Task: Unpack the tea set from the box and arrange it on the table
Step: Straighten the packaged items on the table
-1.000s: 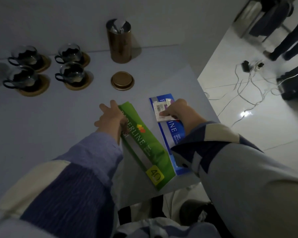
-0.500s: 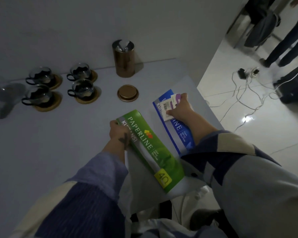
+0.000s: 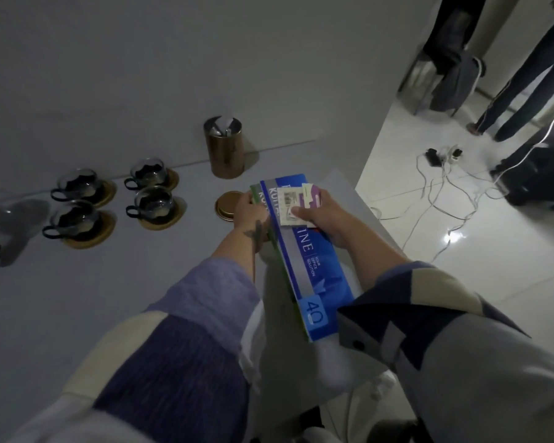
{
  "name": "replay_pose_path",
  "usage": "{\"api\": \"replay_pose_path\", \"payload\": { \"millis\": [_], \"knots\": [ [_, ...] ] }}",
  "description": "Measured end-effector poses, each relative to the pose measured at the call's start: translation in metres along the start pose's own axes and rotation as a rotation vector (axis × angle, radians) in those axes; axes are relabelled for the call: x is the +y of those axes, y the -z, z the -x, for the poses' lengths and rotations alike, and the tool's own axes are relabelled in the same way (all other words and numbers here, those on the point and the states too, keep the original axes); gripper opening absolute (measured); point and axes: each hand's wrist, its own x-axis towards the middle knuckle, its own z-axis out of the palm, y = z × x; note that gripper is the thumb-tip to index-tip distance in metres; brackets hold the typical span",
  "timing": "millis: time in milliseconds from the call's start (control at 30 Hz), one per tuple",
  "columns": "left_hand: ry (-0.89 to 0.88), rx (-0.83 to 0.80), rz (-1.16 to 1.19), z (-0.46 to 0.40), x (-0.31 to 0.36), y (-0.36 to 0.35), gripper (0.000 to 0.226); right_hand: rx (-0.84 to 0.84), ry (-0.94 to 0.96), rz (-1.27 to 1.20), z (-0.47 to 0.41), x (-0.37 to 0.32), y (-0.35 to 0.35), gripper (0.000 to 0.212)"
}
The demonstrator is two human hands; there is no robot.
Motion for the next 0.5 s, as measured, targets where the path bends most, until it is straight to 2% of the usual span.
{"api": "replay_pose_path", "payload": {
  "millis": [100,200,333,433,500],
  "knots": [
    [-0.025,-0.014,0.039,-0.016,0.006,-0.011,0.023,0.008,0.050,0.074,-0.025,-0.007,0.002,0.058],
    [-0.036,-0.020,0.063,-0.040,0.020,-0.025,0.017,-0.005,0.075,0.081,-0.058,-0.017,0.010,0.050],
    [-0.011,0.138,-0.018,-0.092,0.034,-0.045,0.024,0.000,0.057,0.067,-0.120,-0.031,0.022,0.036],
    [-0.056,0.178,0.010,-0.129,0.043,-0.063,0.019,0.055,0.050,0.085,-0.172,-0.043,0.025,0.058],
    [-0.067,0.189,0.029,-0.151,0.046,-0.073,0.016,0.111,0.091,0.179,-0.204,-0.048,0.023,0.064]
  ]
}}
